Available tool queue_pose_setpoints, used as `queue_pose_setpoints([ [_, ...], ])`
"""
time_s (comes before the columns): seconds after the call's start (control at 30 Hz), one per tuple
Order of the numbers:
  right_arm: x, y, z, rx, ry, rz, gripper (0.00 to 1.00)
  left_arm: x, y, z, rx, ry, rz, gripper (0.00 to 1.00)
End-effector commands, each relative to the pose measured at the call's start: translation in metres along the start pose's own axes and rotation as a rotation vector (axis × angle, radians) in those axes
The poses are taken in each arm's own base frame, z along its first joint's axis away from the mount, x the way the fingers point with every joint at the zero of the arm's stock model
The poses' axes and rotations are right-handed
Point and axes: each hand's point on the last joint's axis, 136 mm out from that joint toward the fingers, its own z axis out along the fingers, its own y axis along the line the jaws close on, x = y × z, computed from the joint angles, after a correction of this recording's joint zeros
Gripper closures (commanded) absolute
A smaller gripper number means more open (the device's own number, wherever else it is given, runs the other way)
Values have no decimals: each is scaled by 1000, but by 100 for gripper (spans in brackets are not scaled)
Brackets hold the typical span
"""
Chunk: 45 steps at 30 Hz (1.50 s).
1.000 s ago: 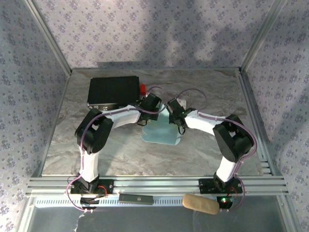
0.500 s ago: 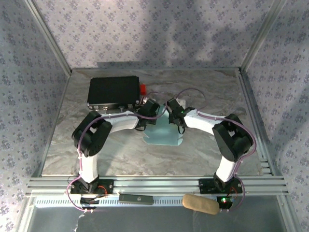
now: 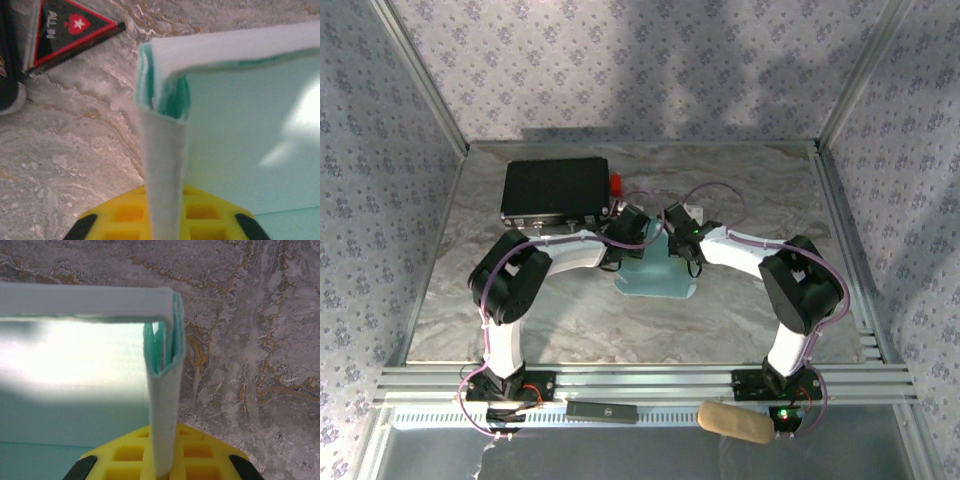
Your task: Fold the paper box
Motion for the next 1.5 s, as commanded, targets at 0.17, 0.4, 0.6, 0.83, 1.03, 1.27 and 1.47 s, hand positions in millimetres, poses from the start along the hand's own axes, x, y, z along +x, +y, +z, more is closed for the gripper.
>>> queue_pose_setpoints([
  [0.17,-1,-10,2,74,1,-17,100,18,24,-2,-252,39,165,100],
  [0.4,1,-12,2,78,4,-19,100,20,14,-9,-131,38,101,63],
  [0.6,2,-12,3,75,3,-18,100,17,21,-15,-99,43,78,65],
  [0.83,3,-10,2,71,4,-22,100,15,24,-20,-94,23,69,100],
  [1.03,2,-10,0,71,2,-22,100,8,21,-28,-88,6,79,72],
  [1.27,3,-10,1,76,8,-25,100,-22,17,-62,-16,-72,16,39],
  [1.47,3,-8,3,75,28,-29,100,-44,8,-70,128,-72,-15,38],
])
